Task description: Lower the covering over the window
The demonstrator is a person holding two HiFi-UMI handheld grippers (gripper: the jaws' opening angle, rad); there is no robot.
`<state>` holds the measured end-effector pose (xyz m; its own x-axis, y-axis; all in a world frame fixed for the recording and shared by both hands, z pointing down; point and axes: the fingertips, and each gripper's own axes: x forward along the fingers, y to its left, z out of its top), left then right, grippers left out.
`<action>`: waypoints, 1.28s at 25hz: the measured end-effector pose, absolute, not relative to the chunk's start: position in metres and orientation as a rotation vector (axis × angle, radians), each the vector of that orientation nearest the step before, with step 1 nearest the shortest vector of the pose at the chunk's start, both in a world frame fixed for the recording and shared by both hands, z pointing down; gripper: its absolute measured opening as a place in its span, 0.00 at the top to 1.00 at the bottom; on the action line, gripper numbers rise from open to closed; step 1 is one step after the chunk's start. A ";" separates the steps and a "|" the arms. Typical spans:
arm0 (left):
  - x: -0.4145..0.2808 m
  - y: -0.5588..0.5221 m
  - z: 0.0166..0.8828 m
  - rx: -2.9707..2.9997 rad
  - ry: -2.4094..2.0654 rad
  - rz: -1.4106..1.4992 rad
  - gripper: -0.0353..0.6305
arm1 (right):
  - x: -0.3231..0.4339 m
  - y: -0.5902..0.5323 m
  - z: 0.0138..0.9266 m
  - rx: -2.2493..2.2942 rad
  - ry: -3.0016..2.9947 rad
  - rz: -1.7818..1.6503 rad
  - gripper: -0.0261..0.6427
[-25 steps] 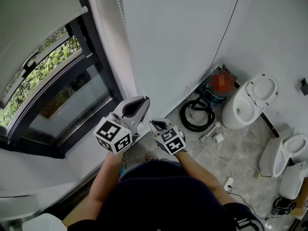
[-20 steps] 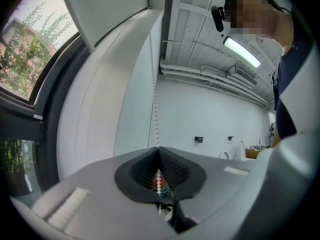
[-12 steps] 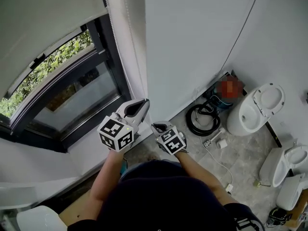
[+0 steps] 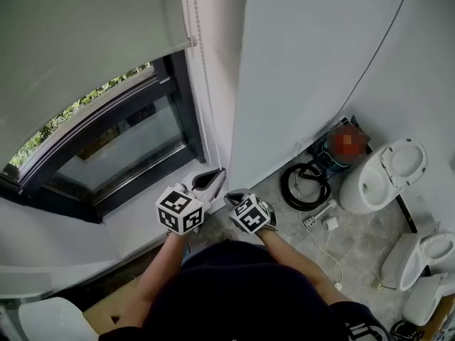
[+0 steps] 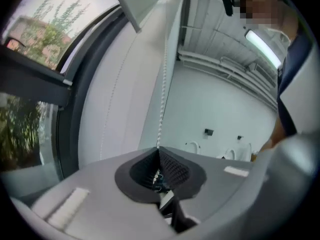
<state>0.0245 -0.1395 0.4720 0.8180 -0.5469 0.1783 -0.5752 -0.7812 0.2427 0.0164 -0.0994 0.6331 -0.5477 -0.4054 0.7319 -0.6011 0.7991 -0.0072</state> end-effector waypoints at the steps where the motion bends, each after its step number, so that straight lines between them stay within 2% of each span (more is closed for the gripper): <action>1: 0.024 -0.139 0.473 2.702 -0.854 0.115 0.93 | 0.015 -0.099 0.636 0.728 -2.221 0.340 0.94; 13: 0.008 -0.159 0.478 2.695 -0.948 0.133 0.93 | 0.010 -0.113 0.638 0.699 -2.211 0.288 0.94; 17: 0.013 -0.155 0.513 2.662 -0.929 0.287 0.93 | 0.011 -0.117 0.635 0.703 -2.216 0.285 0.94; 25: 0.001 -0.144 0.555 2.546 -0.924 0.333 0.93 | 0.016 -0.116 0.630 0.726 -2.252 0.327 0.94; 32: 0.004 -0.139 0.555 2.547 -0.912 0.319 0.93 | 0.031 -0.129 0.586 0.801 -2.333 0.380 0.94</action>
